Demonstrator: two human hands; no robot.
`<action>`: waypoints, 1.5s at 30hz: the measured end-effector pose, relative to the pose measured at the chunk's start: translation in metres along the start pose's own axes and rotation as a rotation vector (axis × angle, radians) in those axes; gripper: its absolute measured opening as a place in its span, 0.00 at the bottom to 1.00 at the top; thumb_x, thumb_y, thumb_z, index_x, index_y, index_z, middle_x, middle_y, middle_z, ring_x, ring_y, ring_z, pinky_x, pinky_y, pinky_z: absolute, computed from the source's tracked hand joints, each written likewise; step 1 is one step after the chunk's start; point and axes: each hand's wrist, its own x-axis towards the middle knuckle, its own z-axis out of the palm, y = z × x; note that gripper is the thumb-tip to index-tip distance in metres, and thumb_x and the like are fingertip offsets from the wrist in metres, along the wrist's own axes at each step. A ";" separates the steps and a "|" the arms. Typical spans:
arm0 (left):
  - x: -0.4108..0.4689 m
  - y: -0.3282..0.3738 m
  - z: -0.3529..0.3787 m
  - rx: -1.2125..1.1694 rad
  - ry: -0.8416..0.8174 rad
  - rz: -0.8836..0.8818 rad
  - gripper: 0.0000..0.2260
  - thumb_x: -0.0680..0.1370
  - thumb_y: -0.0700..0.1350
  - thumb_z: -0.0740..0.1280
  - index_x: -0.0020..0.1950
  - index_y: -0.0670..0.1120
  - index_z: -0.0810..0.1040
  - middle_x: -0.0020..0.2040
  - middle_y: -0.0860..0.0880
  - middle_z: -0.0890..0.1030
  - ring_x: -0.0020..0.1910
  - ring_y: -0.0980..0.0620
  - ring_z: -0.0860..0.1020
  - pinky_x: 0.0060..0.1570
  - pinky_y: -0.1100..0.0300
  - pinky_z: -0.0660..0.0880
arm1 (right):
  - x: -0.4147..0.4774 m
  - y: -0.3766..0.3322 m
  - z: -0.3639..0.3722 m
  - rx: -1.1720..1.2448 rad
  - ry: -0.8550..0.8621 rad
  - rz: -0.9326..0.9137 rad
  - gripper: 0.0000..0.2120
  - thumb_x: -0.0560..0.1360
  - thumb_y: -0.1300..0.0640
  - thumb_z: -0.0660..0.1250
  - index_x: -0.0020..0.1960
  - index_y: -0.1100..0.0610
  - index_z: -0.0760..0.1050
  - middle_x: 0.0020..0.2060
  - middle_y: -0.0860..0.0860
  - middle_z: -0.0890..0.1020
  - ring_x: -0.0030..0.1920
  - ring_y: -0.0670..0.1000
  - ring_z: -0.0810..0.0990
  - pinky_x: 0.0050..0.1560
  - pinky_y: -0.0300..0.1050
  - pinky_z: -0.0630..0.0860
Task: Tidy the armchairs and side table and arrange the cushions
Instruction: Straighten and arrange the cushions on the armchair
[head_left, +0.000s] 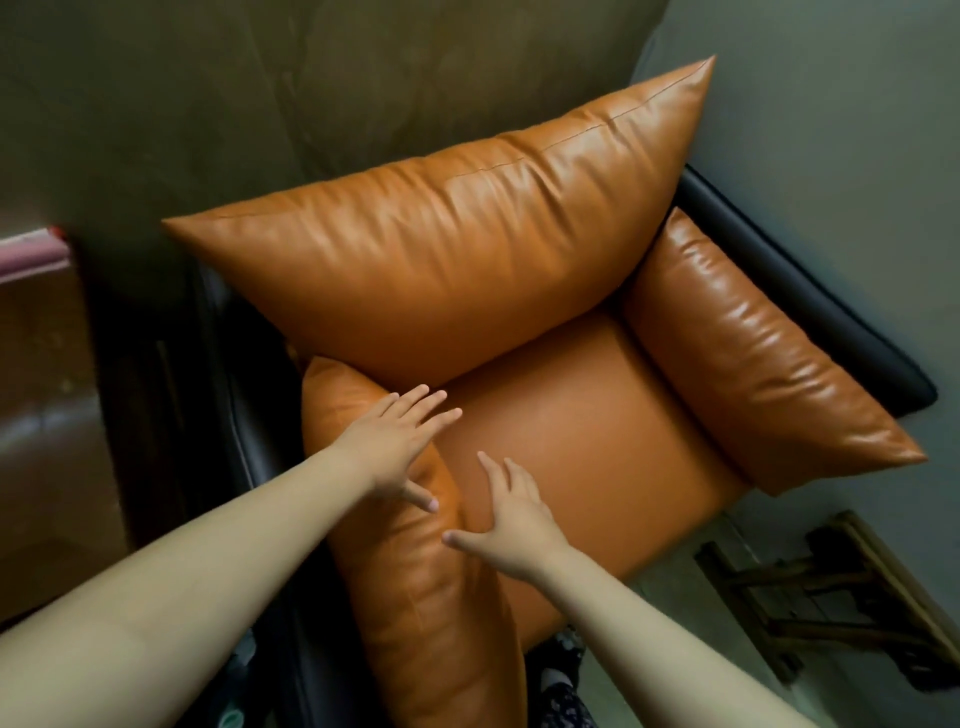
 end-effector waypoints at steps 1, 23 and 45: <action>0.002 -0.001 -0.002 -0.003 0.005 -0.014 0.51 0.67 0.70 0.67 0.78 0.54 0.40 0.79 0.49 0.40 0.78 0.48 0.38 0.75 0.52 0.41 | 0.005 0.001 -0.006 -0.018 0.014 -0.011 0.50 0.69 0.34 0.68 0.78 0.46 0.40 0.78 0.55 0.46 0.78 0.56 0.43 0.76 0.58 0.51; 0.199 0.056 -0.143 -0.050 0.667 -0.485 0.36 0.78 0.59 0.61 0.79 0.45 0.50 0.79 0.45 0.49 0.78 0.46 0.45 0.74 0.50 0.40 | 0.163 0.101 -0.273 -0.320 0.534 -0.540 0.43 0.71 0.43 0.70 0.78 0.54 0.54 0.76 0.59 0.56 0.77 0.58 0.50 0.76 0.53 0.51; 0.204 -0.103 -0.130 -0.128 0.755 -0.682 0.34 0.77 0.64 0.48 0.75 0.44 0.63 0.74 0.44 0.66 0.74 0.46 0.62 0.75 0.50 0.54 | 0.304 0.023 -0.367 -0.515 0.660 -0.465 0.42 0.71 0.26 0.46 0.77 0.50 0.57 0.77 0.47 0.60 0.78 0.47 0.50 0.77 0.52 0.42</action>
